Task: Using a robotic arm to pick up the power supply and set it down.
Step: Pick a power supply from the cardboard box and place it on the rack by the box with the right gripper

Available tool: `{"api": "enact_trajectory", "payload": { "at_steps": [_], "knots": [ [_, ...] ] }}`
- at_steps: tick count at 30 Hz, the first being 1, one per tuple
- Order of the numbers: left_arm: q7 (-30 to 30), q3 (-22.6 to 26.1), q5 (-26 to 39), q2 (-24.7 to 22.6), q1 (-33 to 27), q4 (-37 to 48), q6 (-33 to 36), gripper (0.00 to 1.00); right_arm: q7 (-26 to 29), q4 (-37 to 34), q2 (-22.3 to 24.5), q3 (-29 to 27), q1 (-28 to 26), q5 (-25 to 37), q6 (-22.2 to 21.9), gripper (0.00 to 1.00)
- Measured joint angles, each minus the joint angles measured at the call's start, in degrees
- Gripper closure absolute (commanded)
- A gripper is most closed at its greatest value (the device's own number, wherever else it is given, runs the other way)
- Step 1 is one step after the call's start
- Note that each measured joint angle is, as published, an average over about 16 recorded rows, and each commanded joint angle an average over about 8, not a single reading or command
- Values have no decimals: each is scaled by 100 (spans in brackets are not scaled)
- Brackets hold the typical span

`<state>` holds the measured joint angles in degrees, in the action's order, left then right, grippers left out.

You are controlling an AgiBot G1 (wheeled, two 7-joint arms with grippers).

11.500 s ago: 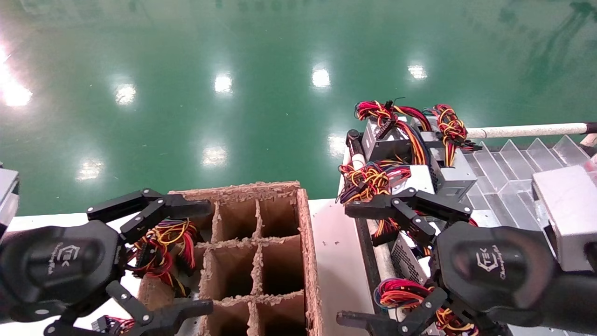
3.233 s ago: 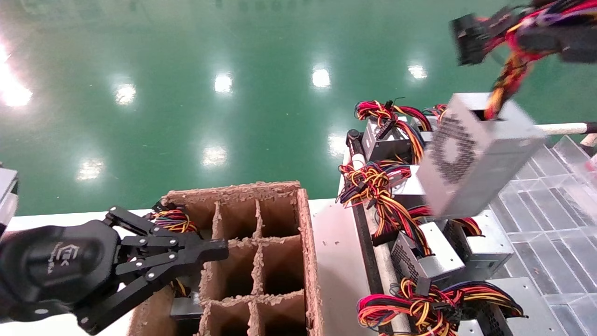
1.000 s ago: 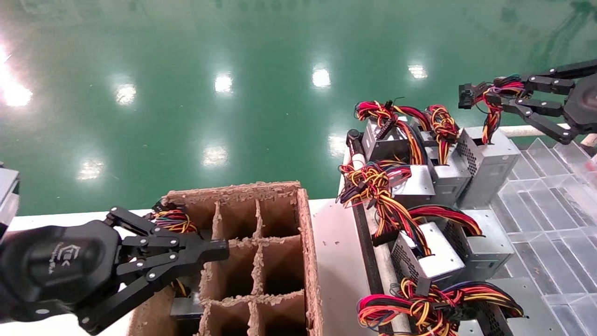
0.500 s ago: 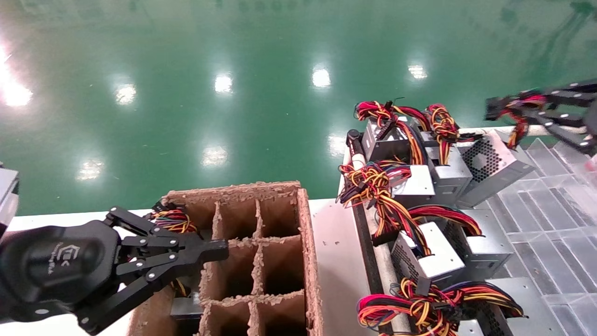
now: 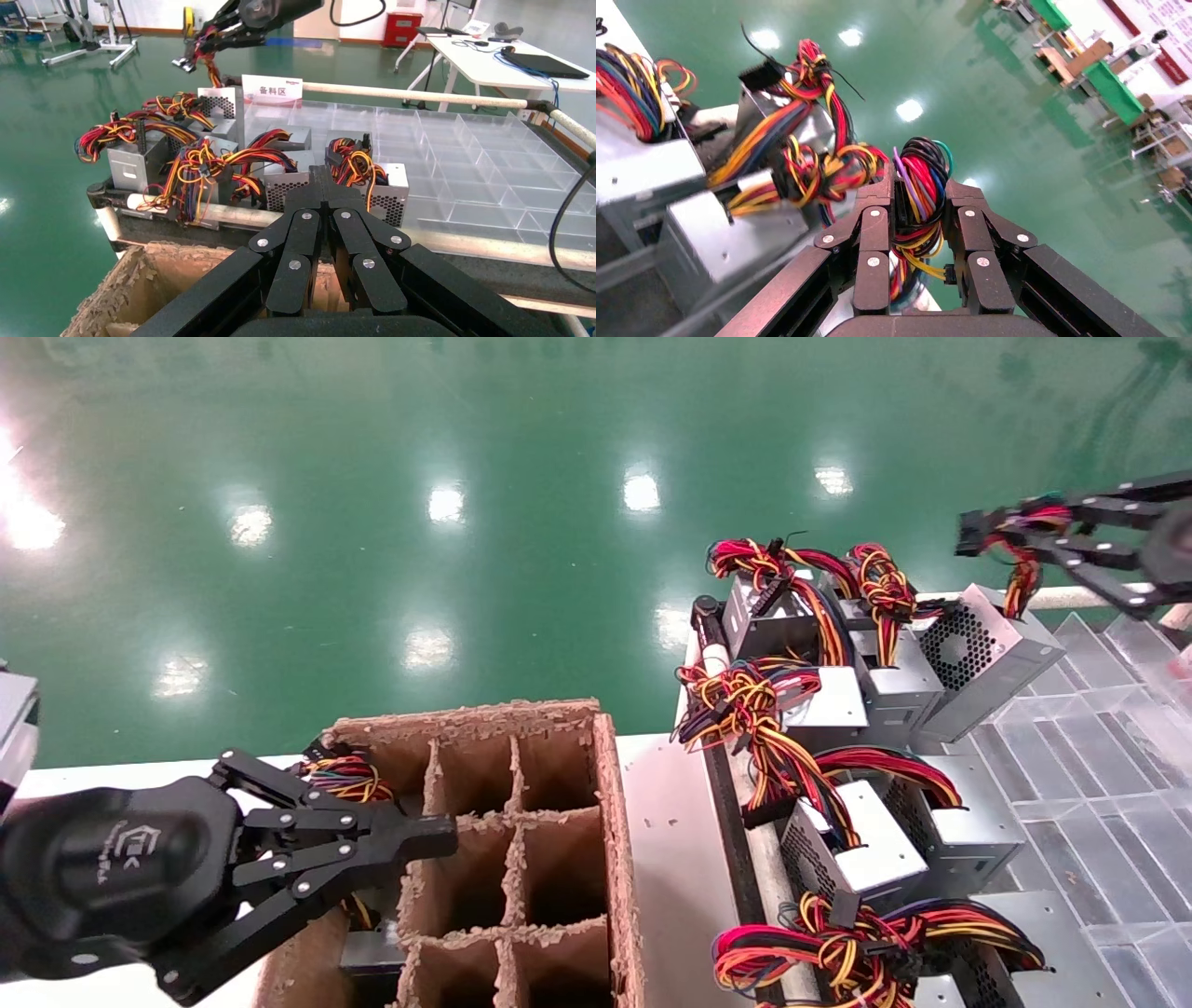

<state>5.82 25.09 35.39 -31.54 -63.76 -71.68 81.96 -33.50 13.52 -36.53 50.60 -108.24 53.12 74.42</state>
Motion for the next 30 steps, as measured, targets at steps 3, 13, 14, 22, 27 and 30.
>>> {"api": "enact_trajectory", "payload": {
  "at_steps": [3,13,14,22,27,30],
  "knots": [
    [0,0,0,0,0,0,0,100,-69,-123,-164,-11,12,-26,-14,100],
    [0,0,0,0,0,0,0,100,-279,-485,-542,-31,-53,-57,-88,100],
    [0,0,0,0,0,0,0,100,-299,-512,-563,-32,-67,-57,-96,100],
    [0,0,0,0,0,0,0,100,-445,-686,-665,-48,-176,-65,-148,100],
    [0,0,0,0,0,0,0,100,-531,-762,-693,-71,-211,-92,-192,100],
    [0,0,0,0,0,0,0,100,-579,-809,-692,-93,-207,-119,-238,100]
  ]
}}
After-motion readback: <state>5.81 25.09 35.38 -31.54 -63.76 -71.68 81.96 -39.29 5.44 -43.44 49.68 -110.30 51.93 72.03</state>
